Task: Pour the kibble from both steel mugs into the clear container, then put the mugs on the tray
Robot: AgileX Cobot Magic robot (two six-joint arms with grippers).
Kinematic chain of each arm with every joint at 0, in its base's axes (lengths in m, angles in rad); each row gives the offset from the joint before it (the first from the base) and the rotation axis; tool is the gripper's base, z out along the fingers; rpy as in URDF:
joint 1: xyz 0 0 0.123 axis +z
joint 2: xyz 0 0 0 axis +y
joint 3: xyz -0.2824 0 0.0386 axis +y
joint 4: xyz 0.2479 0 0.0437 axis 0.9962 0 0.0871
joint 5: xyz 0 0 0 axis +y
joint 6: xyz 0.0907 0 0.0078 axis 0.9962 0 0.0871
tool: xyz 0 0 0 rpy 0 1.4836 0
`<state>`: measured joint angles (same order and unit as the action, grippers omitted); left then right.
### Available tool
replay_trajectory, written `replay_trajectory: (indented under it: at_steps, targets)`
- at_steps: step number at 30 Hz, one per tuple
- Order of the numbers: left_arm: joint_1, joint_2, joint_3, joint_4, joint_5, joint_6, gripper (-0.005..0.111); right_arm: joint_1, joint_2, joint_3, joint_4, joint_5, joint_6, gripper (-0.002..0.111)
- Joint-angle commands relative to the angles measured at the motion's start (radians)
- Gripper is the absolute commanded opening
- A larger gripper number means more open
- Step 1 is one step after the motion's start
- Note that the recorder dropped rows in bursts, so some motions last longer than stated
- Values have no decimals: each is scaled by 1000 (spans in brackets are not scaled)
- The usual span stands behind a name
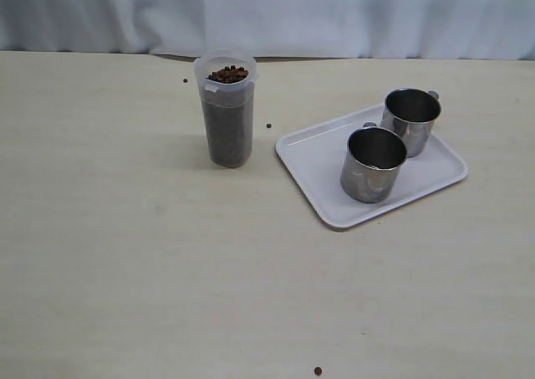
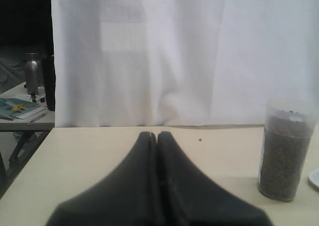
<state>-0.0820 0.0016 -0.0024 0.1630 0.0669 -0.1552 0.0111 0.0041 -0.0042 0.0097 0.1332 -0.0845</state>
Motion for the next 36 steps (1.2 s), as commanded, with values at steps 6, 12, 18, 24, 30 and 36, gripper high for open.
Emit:
replay_trajectory:
  at_steps: [6, 12, 18, 24, 30, 36]
  targets:
    - [1, -2, 2, 8, -17, -6, 0, -8, -4, 4, 1, -1, 1, 5]
    - [1, -2, 2, 8, -17, -6, 0, -8, -4, 4, 1, -1, 1, 5]
    - [1, -2, 2, 8, -17, -6, 0, 24, -4, 4, 1, -1, 1, 5]
    - [1, -2, 2, 8, -17, -6, 0, 25, -4, 4, 1, -1, 1, 5]
    - [1, -2, 2, 8, -21, -6, 0, 27, -4, 4, 1, -1, 1, 5]
    - [1, -2, 2, 8, -21, -6, 0, 27, -4, 4, 1, -1, 1, 5]
